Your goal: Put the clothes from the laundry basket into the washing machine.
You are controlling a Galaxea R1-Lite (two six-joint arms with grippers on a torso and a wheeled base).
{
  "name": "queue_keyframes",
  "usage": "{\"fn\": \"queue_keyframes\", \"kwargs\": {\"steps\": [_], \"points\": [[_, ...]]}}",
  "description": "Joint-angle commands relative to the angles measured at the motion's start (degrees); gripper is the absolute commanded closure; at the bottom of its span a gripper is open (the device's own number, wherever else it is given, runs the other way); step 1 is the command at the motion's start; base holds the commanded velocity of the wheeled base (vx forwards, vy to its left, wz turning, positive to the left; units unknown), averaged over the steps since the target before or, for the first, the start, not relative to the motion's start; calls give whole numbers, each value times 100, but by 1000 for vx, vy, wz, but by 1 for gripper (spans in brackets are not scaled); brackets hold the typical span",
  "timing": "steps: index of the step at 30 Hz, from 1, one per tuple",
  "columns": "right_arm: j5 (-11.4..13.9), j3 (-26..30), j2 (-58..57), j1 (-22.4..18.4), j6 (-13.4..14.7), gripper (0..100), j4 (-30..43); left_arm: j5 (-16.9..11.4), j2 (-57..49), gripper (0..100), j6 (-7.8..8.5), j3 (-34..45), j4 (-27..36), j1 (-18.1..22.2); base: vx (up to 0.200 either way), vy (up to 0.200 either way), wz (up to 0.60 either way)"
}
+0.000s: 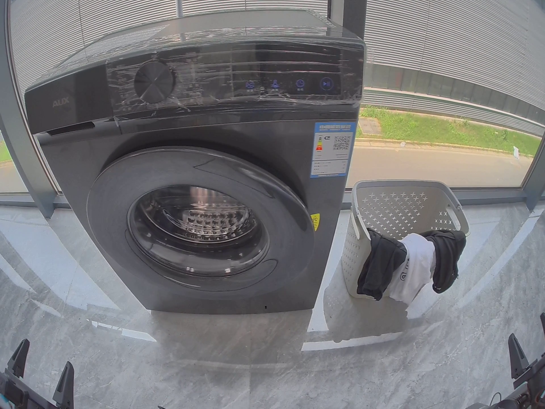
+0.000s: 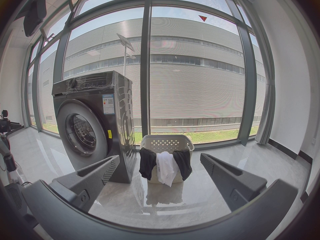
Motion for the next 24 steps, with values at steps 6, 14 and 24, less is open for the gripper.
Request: {"fn": "queue_keyframes", "kwargs": {"steps": [6,14,24], "points": [[-1,101,-93,0,-2,0,-4,1,-94,0,7,101,-4,-4,0,167,0],[-1,101,-93,0,-2,0,-4,1,-94,0,-2,101,-4,-4,0,0,0],[-1,101,-93,0,-2,0,-4,9,-94,0,-11,101,-13,-4,0,0,0]]}}
